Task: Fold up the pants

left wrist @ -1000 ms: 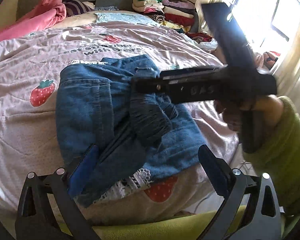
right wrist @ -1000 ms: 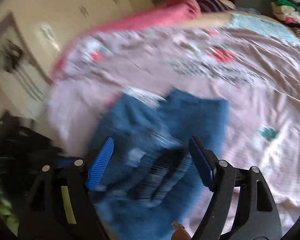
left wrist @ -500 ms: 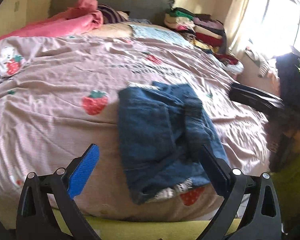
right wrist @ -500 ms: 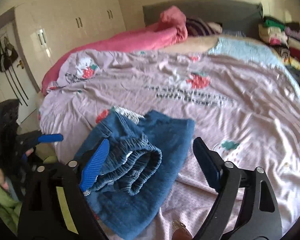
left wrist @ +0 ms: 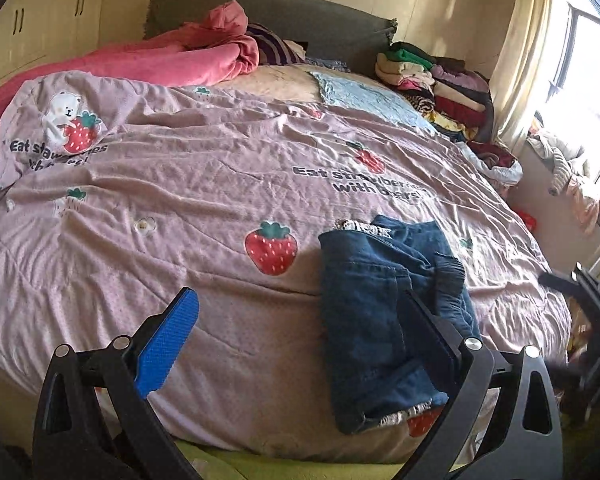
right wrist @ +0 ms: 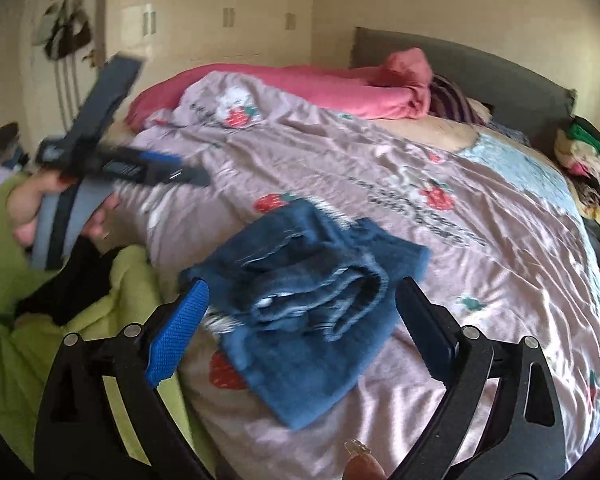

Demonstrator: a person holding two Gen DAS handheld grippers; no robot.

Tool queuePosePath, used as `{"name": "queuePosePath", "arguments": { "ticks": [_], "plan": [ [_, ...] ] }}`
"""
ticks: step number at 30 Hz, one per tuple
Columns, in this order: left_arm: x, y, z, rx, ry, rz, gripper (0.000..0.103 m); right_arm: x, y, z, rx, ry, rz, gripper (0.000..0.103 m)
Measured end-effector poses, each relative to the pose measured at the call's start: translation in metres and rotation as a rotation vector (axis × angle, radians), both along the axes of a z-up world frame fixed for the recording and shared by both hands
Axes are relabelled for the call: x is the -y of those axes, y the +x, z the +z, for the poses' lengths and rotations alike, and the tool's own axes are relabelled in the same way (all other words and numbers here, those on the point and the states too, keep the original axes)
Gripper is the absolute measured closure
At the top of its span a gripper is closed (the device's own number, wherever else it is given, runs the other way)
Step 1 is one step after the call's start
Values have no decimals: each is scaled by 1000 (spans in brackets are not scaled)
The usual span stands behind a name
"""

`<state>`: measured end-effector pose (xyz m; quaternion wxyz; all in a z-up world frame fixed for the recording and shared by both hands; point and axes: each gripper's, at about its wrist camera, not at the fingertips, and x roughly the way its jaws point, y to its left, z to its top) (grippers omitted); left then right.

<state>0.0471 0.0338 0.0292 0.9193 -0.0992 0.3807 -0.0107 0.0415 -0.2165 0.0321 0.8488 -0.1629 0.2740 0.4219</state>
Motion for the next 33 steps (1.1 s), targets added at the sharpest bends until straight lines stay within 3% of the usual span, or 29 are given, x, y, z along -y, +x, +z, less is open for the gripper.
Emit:
{"name": "queuePosePath", "arguments": {
  "ticks": [6,12,15,17,21,22,23,24,29,33],
  "plan": [
    [7,27,-7,-56,45,5,4,-30,-22,-18,-7,-68,129,15],
    [22,63,-28,-138,47,-57,4,-57,-33,-33,7,-109,222,27],
    [36,76,-39,-164,38,-120,4,-72,-30,-40,30,-148,255,40],
    [43,83,-46,-178,38,-139,5,-82,-27,-47,41,-191,283,62],
    [51,98,-66,-218,19,-173,5,-97,-24,-58,110,-260,303,66],
    [51,100,-69,-222,8,-175,5,-100,-22,-61,124,-267,310,71],
    [50,102,-71,-224,-2,-175,5,-102,-20,-64,122,-277,321,88],
    [50,104,-75,-229,-11,-172,4,-104,-19,-66,101,-281,339,97],
    [50,105,-83,-218,-41,-176,4,-82,-28,-56,-2,-216,410,99],
    [52,103,-83,-203,-36,-184,4,-75,-31,-80,-31,-258,382,99]
  ]
}}
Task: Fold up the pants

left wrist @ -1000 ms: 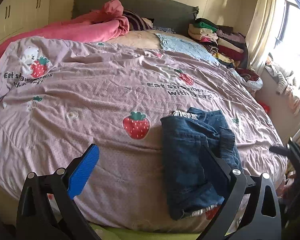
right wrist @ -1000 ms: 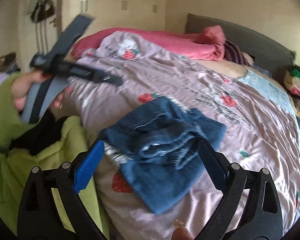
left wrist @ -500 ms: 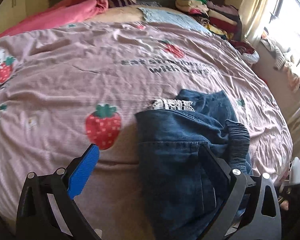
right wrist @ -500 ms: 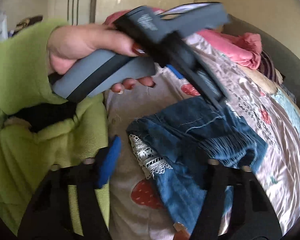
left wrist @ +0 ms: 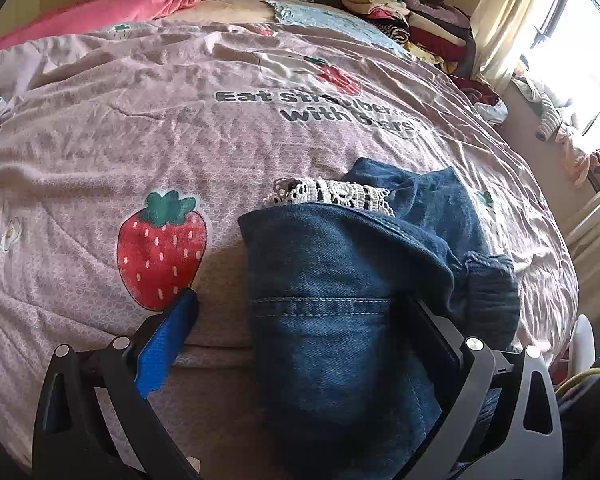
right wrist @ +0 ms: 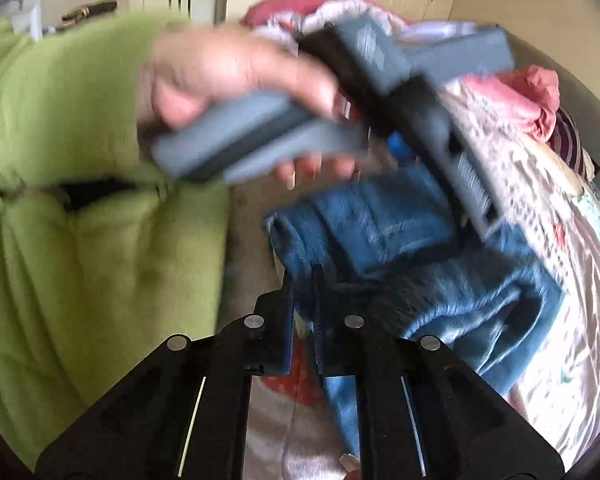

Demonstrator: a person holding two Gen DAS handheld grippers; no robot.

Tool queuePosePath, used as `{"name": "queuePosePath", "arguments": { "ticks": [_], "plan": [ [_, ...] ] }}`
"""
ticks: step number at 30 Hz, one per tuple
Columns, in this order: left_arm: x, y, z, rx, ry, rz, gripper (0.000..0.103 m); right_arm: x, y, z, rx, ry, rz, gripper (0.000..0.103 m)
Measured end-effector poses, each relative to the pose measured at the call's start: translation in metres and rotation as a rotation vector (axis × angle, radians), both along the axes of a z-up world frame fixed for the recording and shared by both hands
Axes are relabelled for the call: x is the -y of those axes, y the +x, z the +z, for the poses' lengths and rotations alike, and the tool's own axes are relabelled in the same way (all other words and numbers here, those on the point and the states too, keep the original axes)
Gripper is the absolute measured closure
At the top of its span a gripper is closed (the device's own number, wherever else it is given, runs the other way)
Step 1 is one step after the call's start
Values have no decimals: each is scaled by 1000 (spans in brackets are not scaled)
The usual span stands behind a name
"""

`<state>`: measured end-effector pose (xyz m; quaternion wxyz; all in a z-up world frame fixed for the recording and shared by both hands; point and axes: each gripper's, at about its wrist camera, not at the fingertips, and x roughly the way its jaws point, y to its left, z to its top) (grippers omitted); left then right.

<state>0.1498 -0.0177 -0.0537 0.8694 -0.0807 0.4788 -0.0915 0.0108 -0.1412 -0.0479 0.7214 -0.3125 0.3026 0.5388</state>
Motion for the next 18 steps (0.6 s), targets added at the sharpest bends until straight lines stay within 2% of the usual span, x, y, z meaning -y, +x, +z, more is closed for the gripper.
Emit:
{"name": "queuePosePath", "arguments": {
  "ticks": [4,13,15,17,18],
  "plan": [
    [1,-5,3,18,12,7,4,1,1,-2,-50,32,-40,97],
    [1,-21,18,64,43,25,5,27,7,28,-120,125,-83,84],
    [0,-24,23,76,47,27,5,31,5,33,-123,140,-89,81],
    [-1,-27,26,86,49,29,5,36,2,37,-120,144,-98,70],
    [-1,-29,28,90,51,31,5,37,1,39,-117,146,-101,69]
  ]
}}
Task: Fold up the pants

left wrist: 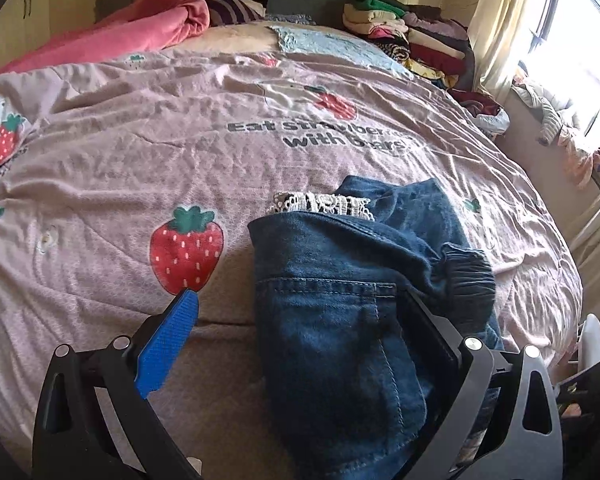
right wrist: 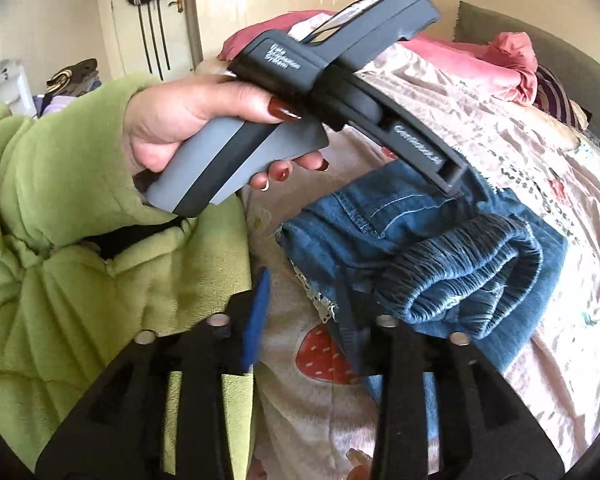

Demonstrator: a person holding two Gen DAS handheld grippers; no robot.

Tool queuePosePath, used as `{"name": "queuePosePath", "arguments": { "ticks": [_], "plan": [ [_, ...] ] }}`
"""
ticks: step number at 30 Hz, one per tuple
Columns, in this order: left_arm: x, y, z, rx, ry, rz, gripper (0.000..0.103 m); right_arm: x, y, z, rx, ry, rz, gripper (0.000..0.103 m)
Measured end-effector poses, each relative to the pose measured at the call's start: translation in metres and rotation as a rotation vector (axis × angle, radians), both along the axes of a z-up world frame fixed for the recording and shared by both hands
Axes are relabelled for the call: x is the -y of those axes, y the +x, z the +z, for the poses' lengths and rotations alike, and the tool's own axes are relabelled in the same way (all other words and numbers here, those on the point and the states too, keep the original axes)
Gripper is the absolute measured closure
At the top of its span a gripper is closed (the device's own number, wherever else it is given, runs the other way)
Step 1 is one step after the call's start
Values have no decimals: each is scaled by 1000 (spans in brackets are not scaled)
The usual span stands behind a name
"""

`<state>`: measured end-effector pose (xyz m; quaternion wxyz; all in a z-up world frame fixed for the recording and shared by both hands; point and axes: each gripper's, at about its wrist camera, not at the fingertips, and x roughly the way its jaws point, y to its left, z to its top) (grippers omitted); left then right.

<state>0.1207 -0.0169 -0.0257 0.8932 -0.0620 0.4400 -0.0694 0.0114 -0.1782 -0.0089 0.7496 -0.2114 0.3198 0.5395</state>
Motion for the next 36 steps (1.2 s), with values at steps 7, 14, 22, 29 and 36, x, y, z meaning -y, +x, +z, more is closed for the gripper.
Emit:
{"name": "queuePosePath", "arguments": {
  "ticks": [7,14,22,29,36],
  "plan": [
    [-1,-10,11,25,10,1,4,-3,-6,8,26,9,-16,59],
    [-2,-20,22,52,10,12,5,3,1,23,52,41,-45,49],
    [-3,-34,38,90,10,16,4,23,9,41,78,102,-140,34],
    [-4,-47,49,117,21,25,4,42,22,57,107,155,-252,24],
    [-6,-54,52,126,27,38,4,56,37,64,110,197,-358,21]
  ]
}}
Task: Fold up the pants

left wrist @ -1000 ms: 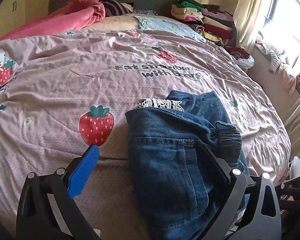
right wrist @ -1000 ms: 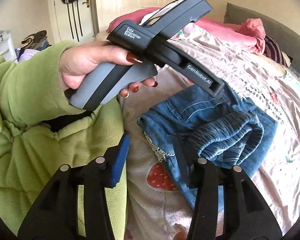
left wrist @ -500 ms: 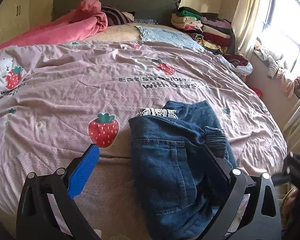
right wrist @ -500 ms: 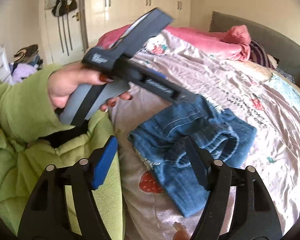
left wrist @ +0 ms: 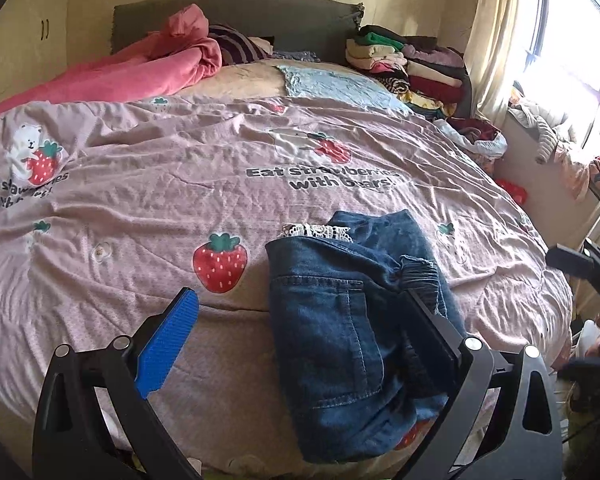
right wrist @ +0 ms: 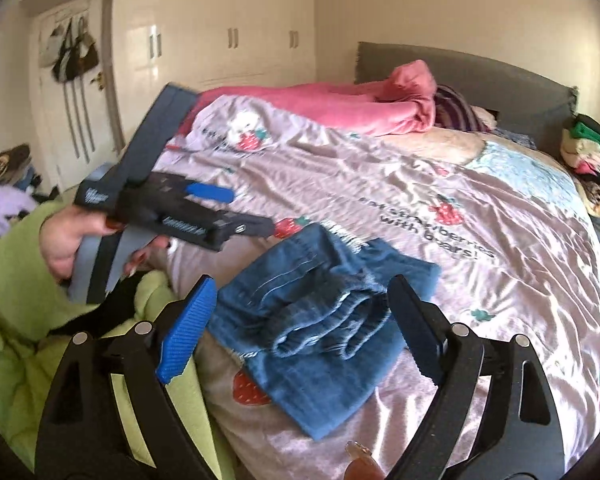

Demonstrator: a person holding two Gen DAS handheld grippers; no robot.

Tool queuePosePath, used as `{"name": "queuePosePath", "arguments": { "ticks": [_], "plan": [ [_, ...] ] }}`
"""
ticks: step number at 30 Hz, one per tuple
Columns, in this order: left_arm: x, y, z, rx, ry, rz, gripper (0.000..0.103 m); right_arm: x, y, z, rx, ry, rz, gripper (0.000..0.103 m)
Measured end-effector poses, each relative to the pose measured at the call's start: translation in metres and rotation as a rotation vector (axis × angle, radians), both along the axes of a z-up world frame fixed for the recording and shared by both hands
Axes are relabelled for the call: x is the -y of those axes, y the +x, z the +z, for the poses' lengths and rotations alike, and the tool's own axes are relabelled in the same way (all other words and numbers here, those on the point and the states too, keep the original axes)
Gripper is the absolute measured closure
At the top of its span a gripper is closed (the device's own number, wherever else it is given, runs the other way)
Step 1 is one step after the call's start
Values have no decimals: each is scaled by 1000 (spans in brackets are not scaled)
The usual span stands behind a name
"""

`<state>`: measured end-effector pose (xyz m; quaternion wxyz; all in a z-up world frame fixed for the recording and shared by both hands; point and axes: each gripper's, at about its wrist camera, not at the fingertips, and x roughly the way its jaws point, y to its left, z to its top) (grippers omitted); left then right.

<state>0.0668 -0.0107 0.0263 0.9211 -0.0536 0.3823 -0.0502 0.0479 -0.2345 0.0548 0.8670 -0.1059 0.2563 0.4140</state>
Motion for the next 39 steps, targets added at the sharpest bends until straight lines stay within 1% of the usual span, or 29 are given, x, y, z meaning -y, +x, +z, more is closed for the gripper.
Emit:
{"name": "queuePosePath", "arguments": {
  "ticks": [4,9,13,19,23,27,29,31,35,36,38,39],
  "plan": [
    [-1,0,-3,-3,20,4,4,4,9,-2,-10,6,-56,21],
    [0,2,-11,-23,28,5,4,6,22,-13,-60,10,-112,21],
    [0,5,-21,-46,33,6,4,5,34,-29,-118,-5,-158,21],
    [2,11,-38,-85,46,6,4,6,54,-60,-245,-29,-230,21],
    [5,14,-51,-112,48,0,4,8,60,-73,-290,-34,-256,21],
    [6,19,-63,-132,20,-6,4,10,69,-83,-338,-14,-266,21],
    [6,23,-71,-147,-26,-24,4,9,74,-88,-371,-4,-261,29],
    [8,27,-79,-164,-56,-35,5,7,82,-98,-413,-2,-259,30],
    [16,32,-87,-166,-64,-65,5,5,95,-116,-485,31,-257,31],
    [17,33,-87,-158,-74,-75,6,5,97,-119,-495,50,-253,31],
    [19,35,-87,-149,-100,-98,13,4,101,-121,-503,74,-240,40],
    [21,36,-86,-143,-118,-110,32,2,103,-120,-507,87,-221,44]
  ]
}}
